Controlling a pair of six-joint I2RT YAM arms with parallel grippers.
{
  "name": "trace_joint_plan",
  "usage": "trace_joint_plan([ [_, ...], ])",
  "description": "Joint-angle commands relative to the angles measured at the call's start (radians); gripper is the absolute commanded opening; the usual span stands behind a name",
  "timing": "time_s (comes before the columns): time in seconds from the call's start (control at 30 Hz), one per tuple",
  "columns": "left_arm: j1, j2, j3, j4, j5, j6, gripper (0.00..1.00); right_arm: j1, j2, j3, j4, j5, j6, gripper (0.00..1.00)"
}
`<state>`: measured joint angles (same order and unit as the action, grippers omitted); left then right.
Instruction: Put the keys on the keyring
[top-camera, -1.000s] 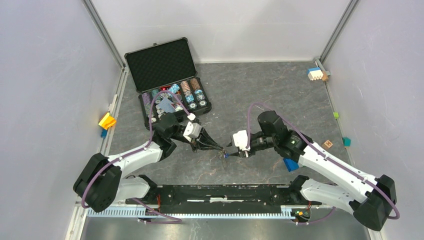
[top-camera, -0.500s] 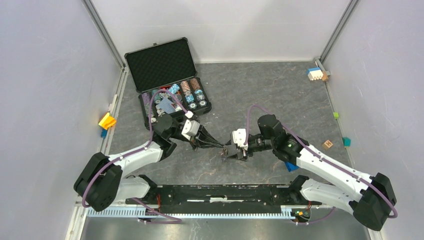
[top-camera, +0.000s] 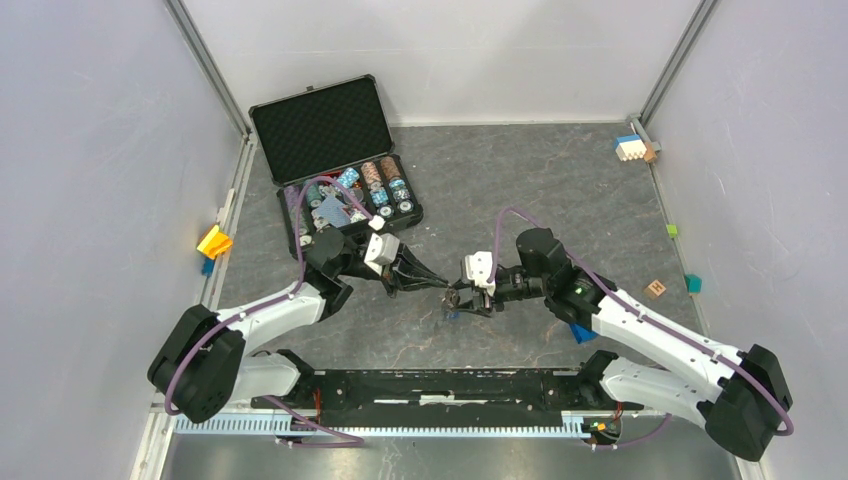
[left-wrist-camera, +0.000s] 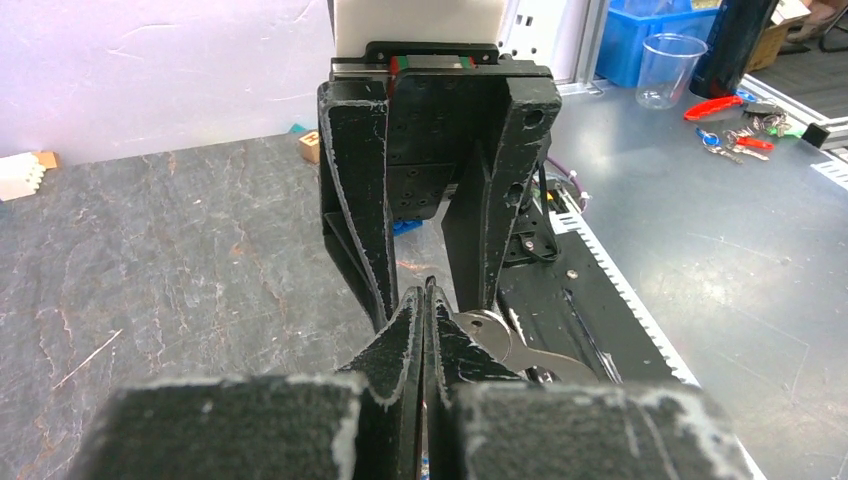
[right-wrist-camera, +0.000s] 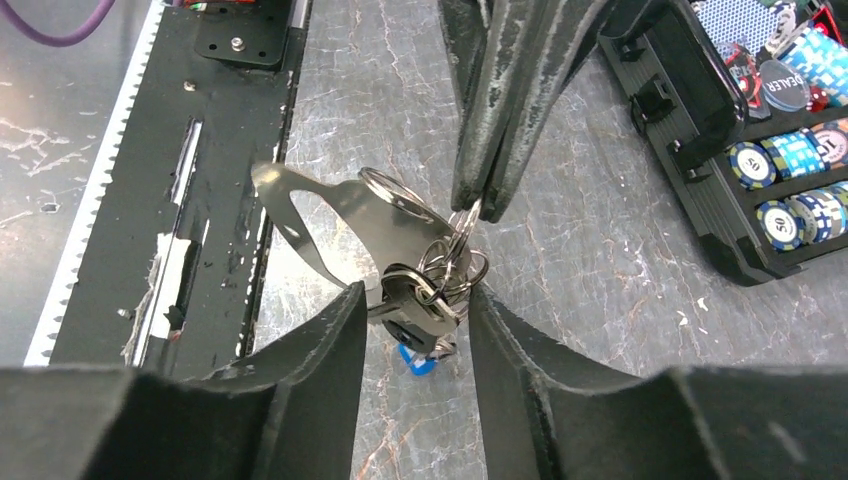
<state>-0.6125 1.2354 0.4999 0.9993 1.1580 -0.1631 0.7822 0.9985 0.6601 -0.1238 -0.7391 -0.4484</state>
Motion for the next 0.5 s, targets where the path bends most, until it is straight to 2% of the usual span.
trace_joint_plan([
  [0.0, 0.005, 0.000, 0.003, 0.030, -0.034, -0.016, 0.02, -0.008, 0.002, 0.000, 0.052, 0.040, 0.039, 0.43],
  [0.13, 0.009, -0.005, 0.003, 0.013, -0.036, -0.004, 0.02, -0.010, 0.002, 0.000, 0.050, 0.058, 0.038, 0.32],
  [0.47, 0.012, -0.018, 0.002, -0.053, -0.037, 0.041, 0.02, -0.025, -0.034, 0.012, 0.009, 0.125, -0.007, 0.27],
])
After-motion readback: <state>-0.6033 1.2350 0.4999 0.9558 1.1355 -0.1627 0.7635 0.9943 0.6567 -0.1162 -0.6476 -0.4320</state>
